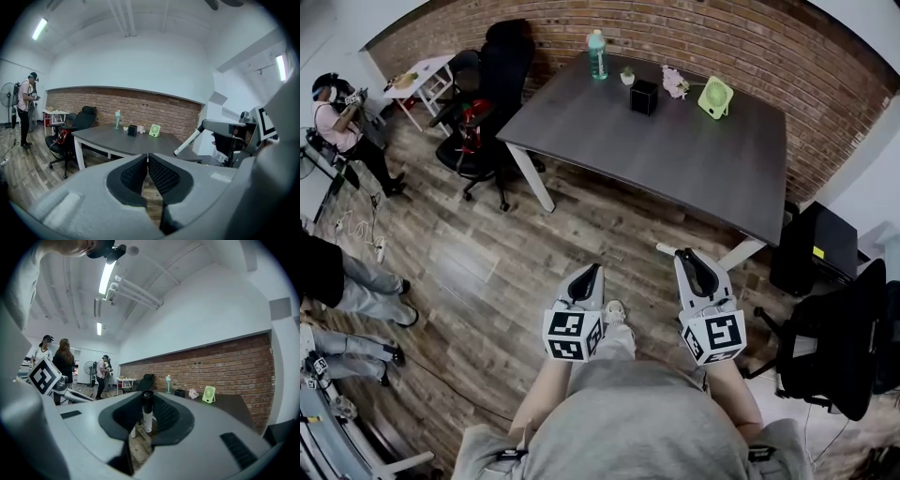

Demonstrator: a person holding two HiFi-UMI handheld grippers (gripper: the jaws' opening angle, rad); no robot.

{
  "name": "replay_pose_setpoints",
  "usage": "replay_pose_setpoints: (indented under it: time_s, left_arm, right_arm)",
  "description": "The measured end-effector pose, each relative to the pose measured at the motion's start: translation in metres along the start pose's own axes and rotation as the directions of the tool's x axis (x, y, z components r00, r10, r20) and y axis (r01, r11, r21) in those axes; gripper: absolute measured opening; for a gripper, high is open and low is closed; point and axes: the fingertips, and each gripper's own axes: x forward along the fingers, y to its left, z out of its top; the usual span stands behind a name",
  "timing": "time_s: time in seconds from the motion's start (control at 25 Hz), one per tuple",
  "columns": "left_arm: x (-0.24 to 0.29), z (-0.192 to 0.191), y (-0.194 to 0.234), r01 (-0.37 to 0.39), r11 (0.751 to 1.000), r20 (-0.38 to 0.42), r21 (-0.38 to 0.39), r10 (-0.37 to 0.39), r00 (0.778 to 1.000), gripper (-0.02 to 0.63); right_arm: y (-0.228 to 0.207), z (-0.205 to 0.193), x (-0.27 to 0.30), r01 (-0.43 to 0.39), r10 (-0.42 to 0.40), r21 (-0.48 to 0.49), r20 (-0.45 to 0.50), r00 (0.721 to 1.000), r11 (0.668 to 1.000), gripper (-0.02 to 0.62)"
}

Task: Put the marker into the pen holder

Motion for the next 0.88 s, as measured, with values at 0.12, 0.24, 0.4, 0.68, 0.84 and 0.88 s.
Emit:
replay_pose_setpoints:
  time_s: [0.12,0.24,0.4,0.68,0.84,0.88]
  left_arm:
    - [0.024,0.016,0.019,0.007,1.0,-0.002,0.005,-0.007,1.0,0.023]
    - [0.048,0.032,0.04,0.014,1.0,-0.001,0.008,-0.014,1.0,0.023]
    - [0.082,0.049,0.062,0.024,1.0,-0.001,0.014,-0.024,1.0,0.023]
    - [0.134,0.073,0.094,0.042,0.999,-0.003,0.014,-0.042,0.999,0.023]
    - [0.16,0.081,0.107,0.053,0.998,-0.012,0.018,-0.052,0.999,0.023]
    - [0.166,0.083,0.111,0.055,0.998,-0.013,0.02,-0.054,0.998,0.023]
  right_arm:
    - [-0.007,0.007,0.032,0.004,-0.004,-0.002,0.001,1.0,1.0,0.071]
    - [-0.014,0.013,0.066,0.009,-0.009,-0.004,0.008,1.0,1.0,0.071]
    - [-0.025,0.02,0.108,0.009,-0.008,-0.01,0.015,1.0,1.0,0.071]
    - [-0.046,0.026,0.167,0.023,-0.023,-0.014,0.011,1.0,1.0,0.071]
    - [-0.058,0.027,0.194,0.039,-0.039,-0.011,0.005,0.999,0.999,0.071]
    - [-0.061,0.026,0.201,0.041,-0.041,-0.011,0.005,0.999,0.999,0.071]
